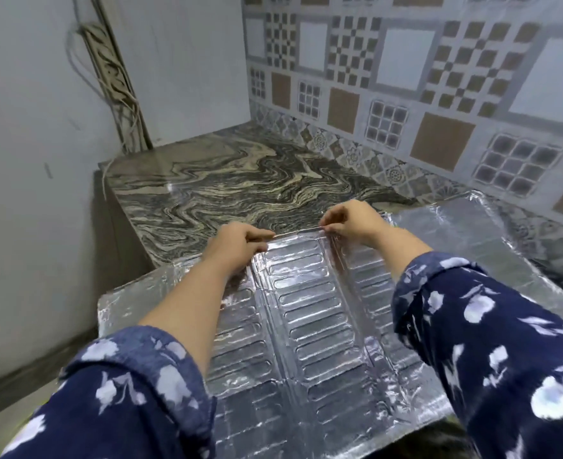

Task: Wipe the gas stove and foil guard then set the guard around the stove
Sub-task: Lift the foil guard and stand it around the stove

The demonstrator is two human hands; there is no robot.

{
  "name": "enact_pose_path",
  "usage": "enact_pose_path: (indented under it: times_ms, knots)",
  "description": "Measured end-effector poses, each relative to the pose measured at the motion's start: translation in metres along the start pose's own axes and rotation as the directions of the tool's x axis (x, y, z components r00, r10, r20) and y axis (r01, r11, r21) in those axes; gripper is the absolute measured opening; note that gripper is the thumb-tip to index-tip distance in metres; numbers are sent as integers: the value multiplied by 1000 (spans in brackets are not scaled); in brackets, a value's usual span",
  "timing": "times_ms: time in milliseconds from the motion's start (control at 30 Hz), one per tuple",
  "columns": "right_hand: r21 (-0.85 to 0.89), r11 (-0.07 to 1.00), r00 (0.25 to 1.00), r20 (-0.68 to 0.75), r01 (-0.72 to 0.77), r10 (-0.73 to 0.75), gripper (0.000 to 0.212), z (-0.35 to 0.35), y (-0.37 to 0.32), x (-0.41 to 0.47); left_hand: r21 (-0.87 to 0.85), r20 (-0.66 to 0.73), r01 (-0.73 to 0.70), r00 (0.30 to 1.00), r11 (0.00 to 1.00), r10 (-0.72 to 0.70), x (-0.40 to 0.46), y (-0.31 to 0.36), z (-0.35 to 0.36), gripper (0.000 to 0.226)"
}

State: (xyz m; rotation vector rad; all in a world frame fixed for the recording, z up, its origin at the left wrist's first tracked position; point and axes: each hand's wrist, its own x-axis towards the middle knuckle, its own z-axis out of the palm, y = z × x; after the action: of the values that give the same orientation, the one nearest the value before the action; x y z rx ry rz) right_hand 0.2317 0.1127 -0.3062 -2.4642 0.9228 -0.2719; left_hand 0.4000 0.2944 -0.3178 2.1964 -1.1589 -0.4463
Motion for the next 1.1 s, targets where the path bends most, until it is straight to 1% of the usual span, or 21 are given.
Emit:
enact_pose_path:
  times_ms: [67,167,300,400,567,667,733,800,900,1000,1100]
  knots:
    - [-33,999,999,-31,5,-6,15,-12,-6,1,23,-42,-17,999,1000,18,-1,1,-25,27]
    - [-66,998,999,-52,2,-5,15,-21,-16,1,10,-91,-24,996,1000,25,-11,-2,-57,24]
    - [37,998,994,-101,43,-39,13,-23,-50,-2,30,-163,2,987,1000,3,-29,-11,-85,21]
    - [29,997,988,-139,78,-73,12,-33,-78,-6,47,-244,24,970,999,-12,-42,-11,-106,19]
    - [-27,991,959,-250,129,-132,11,-61,-121,-23,149,-371,58,929,987,2,-62,11,-145,17]
    - [-16,992,932,-340,129,-126,9,-76,-142,-31,176,-476,53,879,983,38,-70,28,-164,13]
    - [4,992,923,-368,122,-112,10,-85,-152,-36,185,-527,28,846,982,75,-72,36,-173,13]
    - [15,992,915,-388,123,-107,11,-91,-157,-39,180,-549,11,831,984,91,-73,40,-178,15]
    - [1,994,899,-425,113,-102,13,-87,-159,-43,206,-546,-8,829,978,122,-73,36,-179,18]
    - [-57,995,884,-456,87,-103,12,-83,-162,-48,253,-546,-27,821,967,166,-74,28,-179,20]
    - [-124,991,882,-461,50,-102,14,-88,-157,-54,237,-540,-80,818,968,200,-75,24,-183,16]
